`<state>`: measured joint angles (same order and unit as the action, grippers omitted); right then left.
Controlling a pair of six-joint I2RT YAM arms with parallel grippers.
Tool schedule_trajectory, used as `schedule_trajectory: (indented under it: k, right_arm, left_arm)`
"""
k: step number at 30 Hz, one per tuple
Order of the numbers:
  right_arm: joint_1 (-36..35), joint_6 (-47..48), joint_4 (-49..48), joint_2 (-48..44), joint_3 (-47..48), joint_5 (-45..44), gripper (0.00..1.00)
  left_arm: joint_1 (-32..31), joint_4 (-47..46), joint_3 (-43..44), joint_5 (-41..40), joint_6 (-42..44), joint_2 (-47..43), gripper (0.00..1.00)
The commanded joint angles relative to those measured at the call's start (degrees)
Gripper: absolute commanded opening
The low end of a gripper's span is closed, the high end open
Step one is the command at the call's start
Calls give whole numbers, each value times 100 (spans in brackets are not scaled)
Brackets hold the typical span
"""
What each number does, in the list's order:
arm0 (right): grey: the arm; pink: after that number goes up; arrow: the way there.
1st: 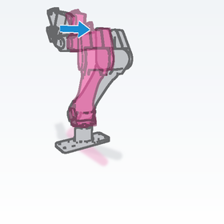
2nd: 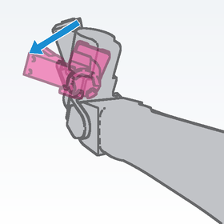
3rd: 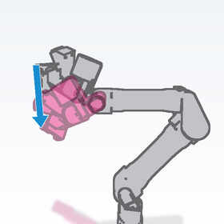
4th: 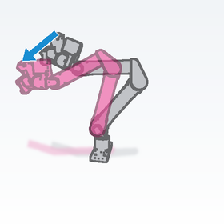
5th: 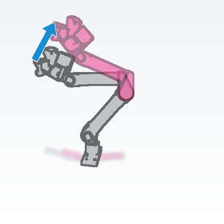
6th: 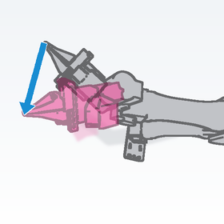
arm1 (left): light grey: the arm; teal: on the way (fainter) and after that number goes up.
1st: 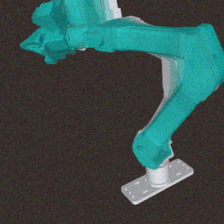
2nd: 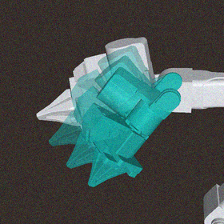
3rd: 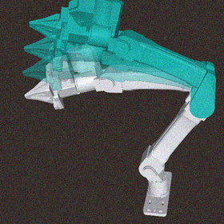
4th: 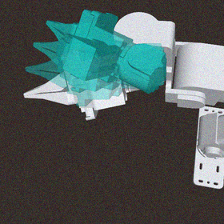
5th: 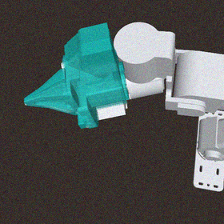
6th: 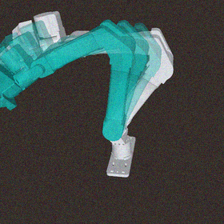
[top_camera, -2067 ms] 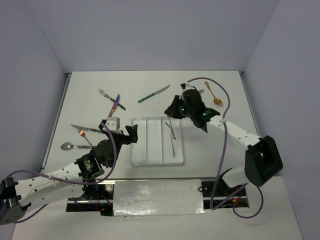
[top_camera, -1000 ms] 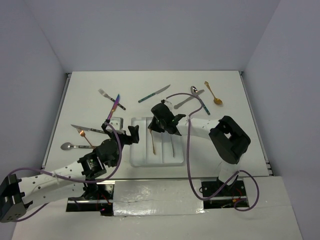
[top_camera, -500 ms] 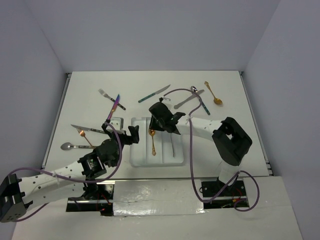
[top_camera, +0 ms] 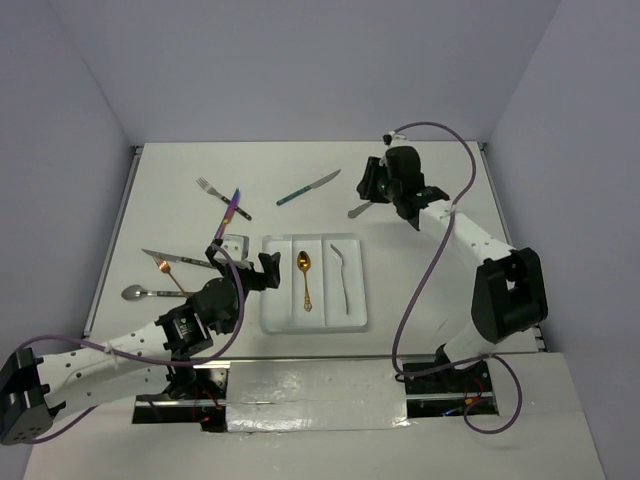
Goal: Sort the eating utensils into containers
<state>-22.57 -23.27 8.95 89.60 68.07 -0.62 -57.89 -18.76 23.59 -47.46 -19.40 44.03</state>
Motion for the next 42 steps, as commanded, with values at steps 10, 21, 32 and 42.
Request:
schedule_trajectory:
  k: [10,21,32,42]
  right_arm:
    - [473,1692,253,1134,1528,-391,43]
    - [578,-1556,2391,2078,2525,-1738,40]
    - [525,-4000,3905,3248,3512,-1986,41]
    - [508,-4775,4009,3467,3730,-2179,50]
  left_arm:
    - [-12,-22,374,290,24,273,93]
    - [-12,-66,339,351,6,211,94]
    - [-21,-66,356,264,42,290,94]
    - [-12,-65,331,299,6,317,94]
